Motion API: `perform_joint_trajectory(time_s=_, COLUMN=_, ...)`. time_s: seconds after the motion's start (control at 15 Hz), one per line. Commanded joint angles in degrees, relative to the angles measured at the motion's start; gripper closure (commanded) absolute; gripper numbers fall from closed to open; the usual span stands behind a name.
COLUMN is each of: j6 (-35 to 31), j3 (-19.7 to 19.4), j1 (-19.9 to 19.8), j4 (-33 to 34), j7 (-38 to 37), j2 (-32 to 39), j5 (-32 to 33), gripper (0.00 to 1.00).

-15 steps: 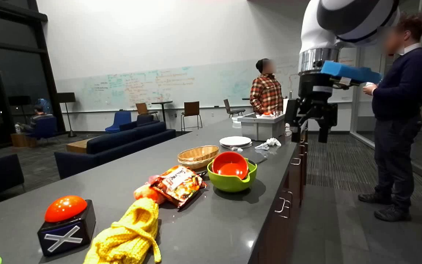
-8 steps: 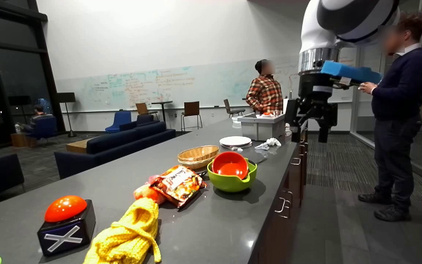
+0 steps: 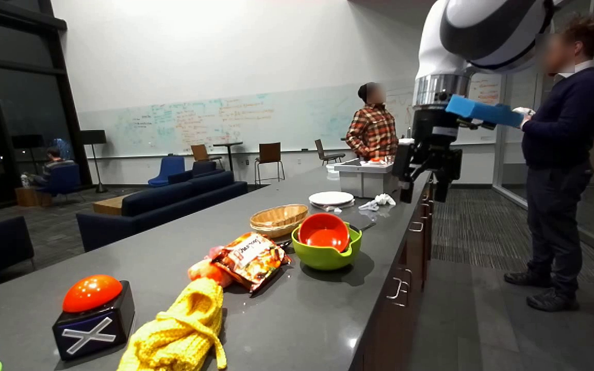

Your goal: Pick up the red bowl and blue bowl from the green bowl and place them on the table

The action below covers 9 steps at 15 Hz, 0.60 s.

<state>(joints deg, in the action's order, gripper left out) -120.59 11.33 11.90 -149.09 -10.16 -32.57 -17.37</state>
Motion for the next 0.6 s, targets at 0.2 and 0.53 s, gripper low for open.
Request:
perform_joint_trajectory(time_s=0.2, j6=-25.4, j3=3.7, j1=0.4, j4=-1.0, j7=2.7, j2=11.6, j5=5.2, gripper=0.00)
perform_joint_trajectory(time_s=0.53, j6=-40.8, j3=6.5, j1=-2.7, j4=1.6, j7=-3.4, j2=21.8, j5=16.8, gripper=0.00)
